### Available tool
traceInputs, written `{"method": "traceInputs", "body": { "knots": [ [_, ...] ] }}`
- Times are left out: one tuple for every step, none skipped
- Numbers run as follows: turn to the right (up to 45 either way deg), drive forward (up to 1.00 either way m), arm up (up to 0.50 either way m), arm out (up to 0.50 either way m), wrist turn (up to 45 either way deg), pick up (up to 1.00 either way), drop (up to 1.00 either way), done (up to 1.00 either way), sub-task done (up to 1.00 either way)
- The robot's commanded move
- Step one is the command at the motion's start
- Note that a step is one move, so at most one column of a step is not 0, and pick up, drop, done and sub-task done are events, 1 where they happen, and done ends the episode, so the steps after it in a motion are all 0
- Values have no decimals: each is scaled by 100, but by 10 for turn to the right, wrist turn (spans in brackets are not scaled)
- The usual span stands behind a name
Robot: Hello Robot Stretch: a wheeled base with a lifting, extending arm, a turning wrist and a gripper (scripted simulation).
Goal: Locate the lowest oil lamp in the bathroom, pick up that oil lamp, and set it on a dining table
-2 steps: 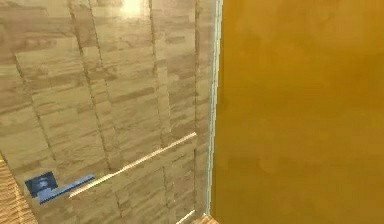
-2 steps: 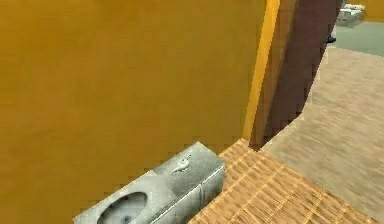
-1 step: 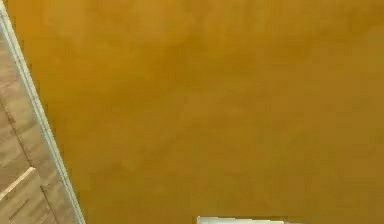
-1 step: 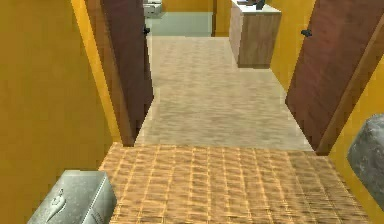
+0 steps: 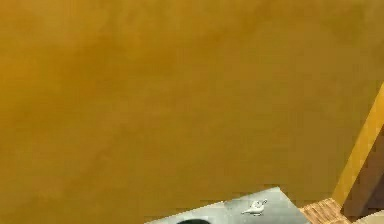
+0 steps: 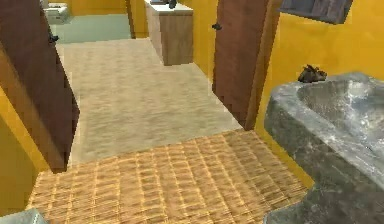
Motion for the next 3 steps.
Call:
{"method": "traceInputs", "body": {
  "knots": [
    [0, 30, 0, 0, 0, 0, 0, 0, 0],
    [-450, 0, 0, 0, 0, 0, 0, 0, 0],
    [-90, 0, 0, 0, 0, 0, 0, 0, 0]
  ]
}}
